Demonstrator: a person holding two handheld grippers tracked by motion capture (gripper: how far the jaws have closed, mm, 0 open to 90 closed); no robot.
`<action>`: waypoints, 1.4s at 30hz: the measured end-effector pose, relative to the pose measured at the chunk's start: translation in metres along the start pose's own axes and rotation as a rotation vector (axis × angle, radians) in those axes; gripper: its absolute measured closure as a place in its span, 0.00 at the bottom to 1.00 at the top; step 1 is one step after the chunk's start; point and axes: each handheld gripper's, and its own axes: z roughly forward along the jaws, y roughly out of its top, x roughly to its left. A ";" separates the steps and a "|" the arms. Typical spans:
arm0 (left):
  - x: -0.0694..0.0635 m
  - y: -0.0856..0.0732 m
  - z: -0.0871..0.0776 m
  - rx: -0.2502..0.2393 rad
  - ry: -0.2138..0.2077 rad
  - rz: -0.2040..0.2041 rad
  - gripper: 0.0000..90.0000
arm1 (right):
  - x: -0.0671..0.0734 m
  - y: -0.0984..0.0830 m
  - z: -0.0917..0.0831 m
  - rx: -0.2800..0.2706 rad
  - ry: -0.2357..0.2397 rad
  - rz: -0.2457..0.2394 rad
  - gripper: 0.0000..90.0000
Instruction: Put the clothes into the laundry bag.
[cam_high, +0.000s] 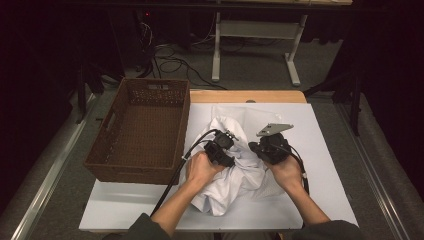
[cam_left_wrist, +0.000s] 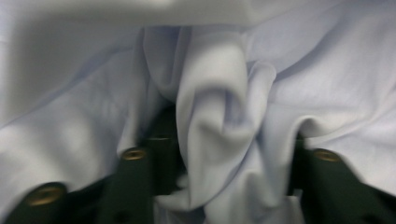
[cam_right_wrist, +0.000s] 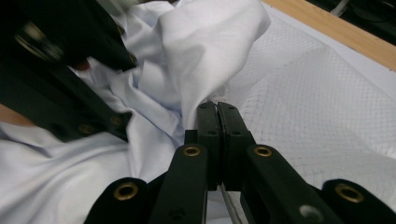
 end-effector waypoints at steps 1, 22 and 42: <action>0.001 0.000 -0.010 -0.011 0.005 0.001 0.50 | 0.000 -0.001 0.000 -0.003 0.003 0.000 1.00; 0.046 0.022 -0.007 0.026 0.101 -0.050 0.77 | 0.000 -0.010 0.004 0.045 0.027 -0.004 1.00; -0.014 -0.007 -0.024 -0.004 -0.130 0.169 0.99 | -0.002 0.004 0.002 -0.018 0.032 0.045 1.00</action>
